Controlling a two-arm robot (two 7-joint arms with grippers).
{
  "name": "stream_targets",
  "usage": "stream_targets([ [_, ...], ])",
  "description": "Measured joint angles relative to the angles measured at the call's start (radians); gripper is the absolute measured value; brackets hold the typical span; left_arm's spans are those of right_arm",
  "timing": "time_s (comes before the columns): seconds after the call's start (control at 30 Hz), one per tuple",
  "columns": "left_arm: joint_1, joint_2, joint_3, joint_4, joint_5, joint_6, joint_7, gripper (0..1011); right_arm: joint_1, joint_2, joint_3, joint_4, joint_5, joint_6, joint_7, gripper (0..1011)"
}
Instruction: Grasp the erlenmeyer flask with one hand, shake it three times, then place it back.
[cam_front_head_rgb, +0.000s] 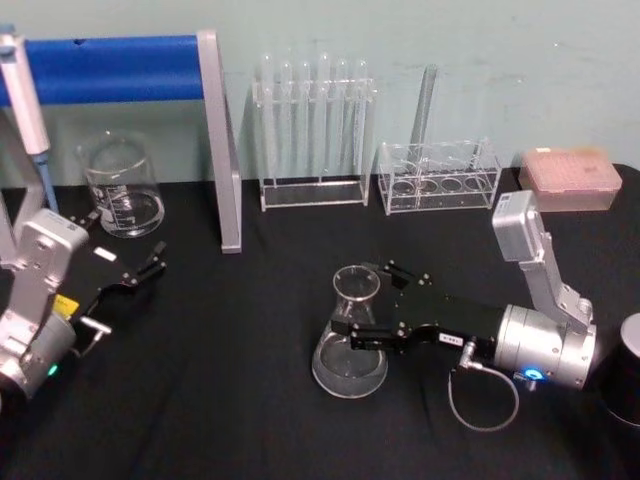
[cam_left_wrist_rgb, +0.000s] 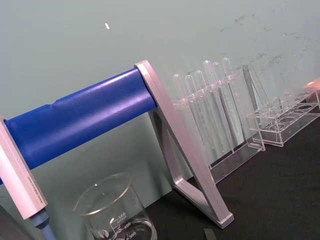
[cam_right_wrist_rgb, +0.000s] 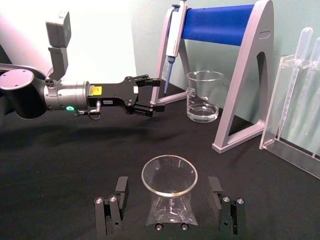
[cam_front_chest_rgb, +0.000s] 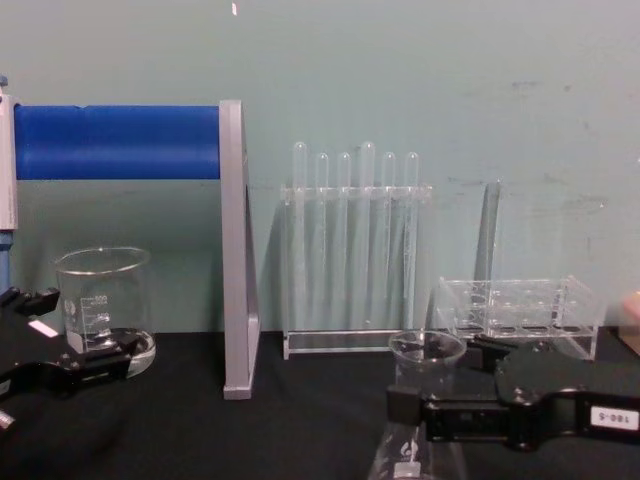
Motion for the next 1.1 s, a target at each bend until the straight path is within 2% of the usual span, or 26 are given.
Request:
stream_targets([
  [0.53,0.000,0.000,0.000,0.000,0.000,0.000,0.000,1001,0.016,-0.003,-0.017,0.006,0.001,0.023,-0.006,1000],
  [1.1,0.000,0.000,0.000,0.000,0.000,0.000,0.000,1001,0.016,-0.003,-0.017,0.006,0.002,0.024,-0.009,1000],
])
